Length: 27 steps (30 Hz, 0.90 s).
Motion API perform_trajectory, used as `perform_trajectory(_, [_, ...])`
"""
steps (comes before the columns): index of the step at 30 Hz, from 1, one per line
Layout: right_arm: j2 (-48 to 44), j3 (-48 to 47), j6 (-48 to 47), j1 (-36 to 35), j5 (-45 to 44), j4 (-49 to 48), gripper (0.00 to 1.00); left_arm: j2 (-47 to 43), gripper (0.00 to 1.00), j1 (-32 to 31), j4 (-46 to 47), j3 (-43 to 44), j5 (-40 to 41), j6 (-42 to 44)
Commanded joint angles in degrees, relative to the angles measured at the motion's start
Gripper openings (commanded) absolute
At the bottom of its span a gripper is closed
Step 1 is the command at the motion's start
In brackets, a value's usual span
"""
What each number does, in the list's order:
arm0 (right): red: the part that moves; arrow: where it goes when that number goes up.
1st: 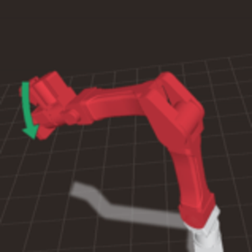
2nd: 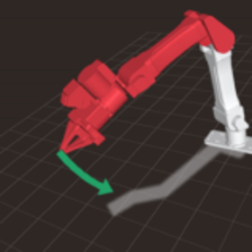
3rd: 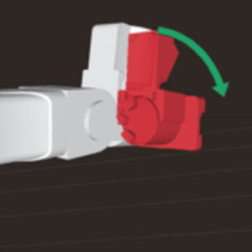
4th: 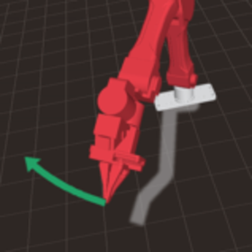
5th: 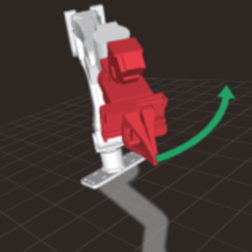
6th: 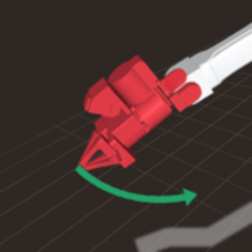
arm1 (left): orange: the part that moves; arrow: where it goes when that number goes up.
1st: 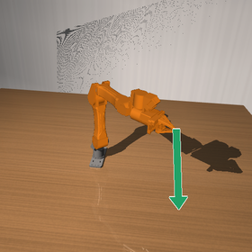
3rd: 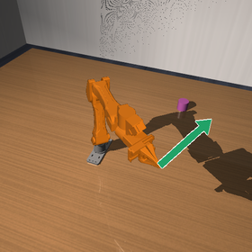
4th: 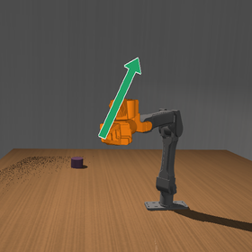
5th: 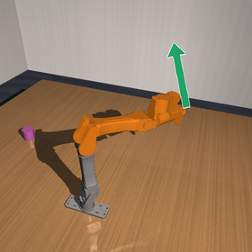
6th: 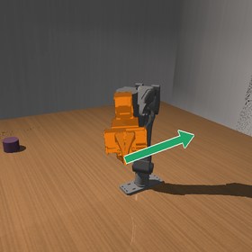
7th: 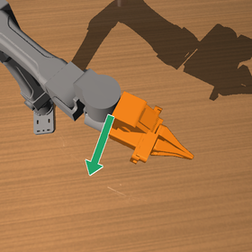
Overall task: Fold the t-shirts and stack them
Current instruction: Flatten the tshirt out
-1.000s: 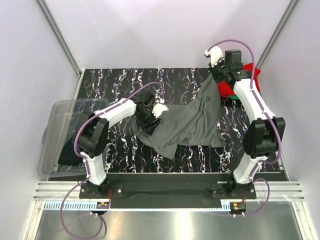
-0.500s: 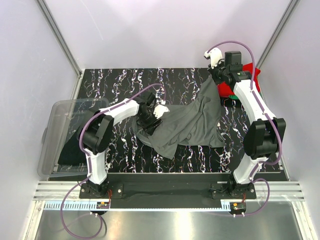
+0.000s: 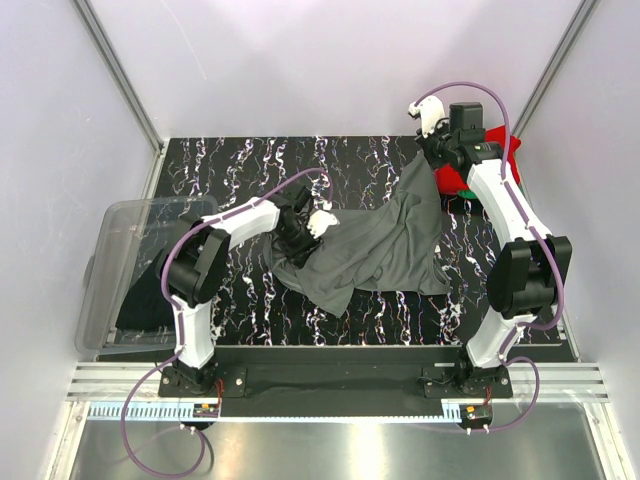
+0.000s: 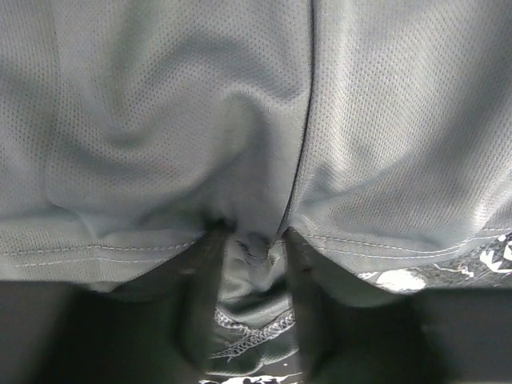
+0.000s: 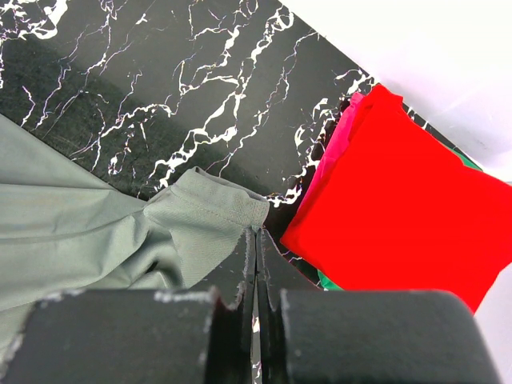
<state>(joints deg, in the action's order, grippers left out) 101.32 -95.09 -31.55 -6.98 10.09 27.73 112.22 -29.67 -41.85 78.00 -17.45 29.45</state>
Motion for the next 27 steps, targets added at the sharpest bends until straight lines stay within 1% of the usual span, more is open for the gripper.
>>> perform_trajectory(1, [-2.1,-1.2,0.6,-0.2,0.4,-0.7,0.00,-3.1,0.47,0.0,1.1,-0.1,0.8,0.4])
perform_trajectory(4, [-1.9,-1.3,0.7,-0.2,0.5,-0.8,0.00,-4.2,0.47,0.0,1.0,0.0,0.8,0.1])
perform_trajectory(6, [-1.7,-1.6,1.0,-0.2,0.7,-0.8,0.00,-5.0,0.45,-0.1,1.0,-0.2,1.1,-0.3])
perform_trajectory(12, [-1.8,-2.1,1.1,-0.2,0.9,-0.8,0.00,-7.4,0.40,-2.6,2.8,-2.8,6.5,0.5])
perform_trajectory(22, [-3.1,-1.3,0.9,-0.2,0.9,-0.8,0.00,-4.0,0.40,-3.6,3.9,-3.6,8.0,0.1])
perform_trajectory(25, [-3.3,-0.9,0.8,-0.2,0.8,-0.7,0.00,-3.2,0.37,-3.6,4.4,-3.5,8.4,0.1])
perform_trajectory(27, [-3.4,-0.5,0.7,-0.2,0.8,-0.7,0.00,-2.7,0.29,-3.6,4.8,-3.3,9.2,0.2])
